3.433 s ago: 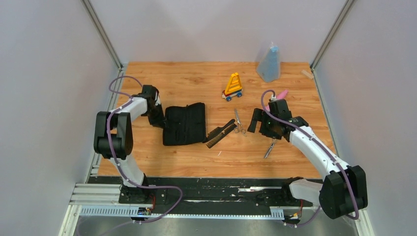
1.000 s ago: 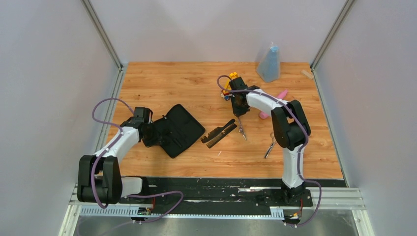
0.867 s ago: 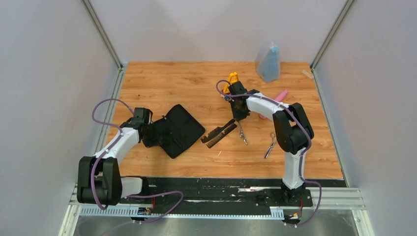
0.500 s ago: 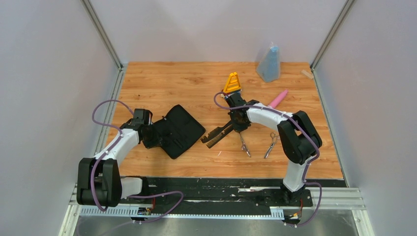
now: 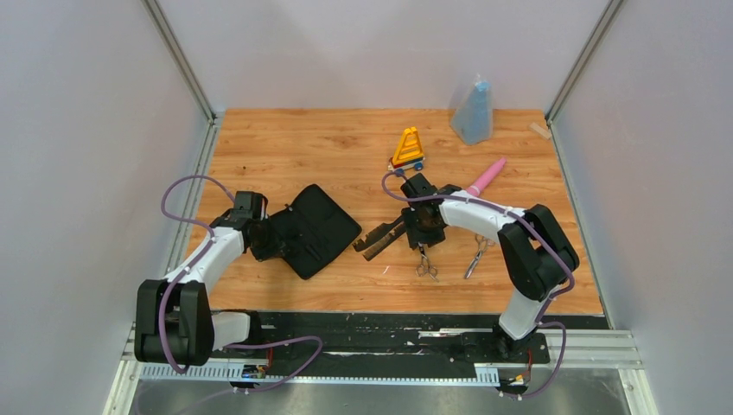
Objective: Sort the hair-cutting tools
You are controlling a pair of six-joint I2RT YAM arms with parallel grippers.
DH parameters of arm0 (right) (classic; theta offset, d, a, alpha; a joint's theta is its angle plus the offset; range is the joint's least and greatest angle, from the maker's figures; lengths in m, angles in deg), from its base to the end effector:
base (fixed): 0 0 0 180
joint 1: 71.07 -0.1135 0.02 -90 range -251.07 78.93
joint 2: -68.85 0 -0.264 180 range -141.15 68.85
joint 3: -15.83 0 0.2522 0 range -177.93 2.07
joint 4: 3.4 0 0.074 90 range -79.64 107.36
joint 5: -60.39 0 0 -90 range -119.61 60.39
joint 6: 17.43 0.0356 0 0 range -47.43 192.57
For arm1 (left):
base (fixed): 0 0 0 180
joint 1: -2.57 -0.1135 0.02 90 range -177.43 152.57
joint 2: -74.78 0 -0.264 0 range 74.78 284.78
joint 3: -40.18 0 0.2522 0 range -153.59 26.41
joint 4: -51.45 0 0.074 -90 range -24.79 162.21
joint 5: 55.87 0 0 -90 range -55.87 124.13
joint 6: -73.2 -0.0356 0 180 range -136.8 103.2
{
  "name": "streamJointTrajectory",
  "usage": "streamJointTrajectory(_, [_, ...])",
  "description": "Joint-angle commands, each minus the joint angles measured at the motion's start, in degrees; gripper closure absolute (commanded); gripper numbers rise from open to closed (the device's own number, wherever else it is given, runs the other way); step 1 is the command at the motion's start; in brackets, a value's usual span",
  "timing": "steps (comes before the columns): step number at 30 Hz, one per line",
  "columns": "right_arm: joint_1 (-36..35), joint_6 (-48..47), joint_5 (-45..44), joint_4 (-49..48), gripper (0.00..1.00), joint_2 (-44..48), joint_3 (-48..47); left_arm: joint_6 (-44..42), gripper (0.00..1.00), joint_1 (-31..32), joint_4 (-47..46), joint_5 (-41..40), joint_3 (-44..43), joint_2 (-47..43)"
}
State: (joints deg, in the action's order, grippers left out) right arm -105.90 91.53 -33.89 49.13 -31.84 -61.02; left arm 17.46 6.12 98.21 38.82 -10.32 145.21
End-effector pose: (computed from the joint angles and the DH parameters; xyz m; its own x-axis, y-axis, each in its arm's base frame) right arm 0.2687 0.1837 0.1646 -0.9348 -0.2557 -0.2464 -0.2658 0.9640 0.0080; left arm 0.2114 -0.0160 0.1757 -0.8105 -0.5119 -0.2848 -0.4383 0.8525 -0.2848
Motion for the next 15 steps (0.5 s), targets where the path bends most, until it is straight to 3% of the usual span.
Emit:
streamJointTrajectory(1, [-0.33,2.97,2.13,2.88,0.53,4.21,1.51,0.14,0.97,-0.29,-0.67,0.96,0.34,-1.70])
streamJointTrajectory(10, [-0.37,3.30,2.37,0.64,0.56,1.33,4.16,0.06,0.97,-0.28,-0.36,1.11,0.43,-2.00])
streamJointTrajectory(15, [-0.83,2.82,1.55,-0.25,0.65,-1.17,4.03,0.19,0.97,-0.27,0.19,1.07,0.40,-2.81])
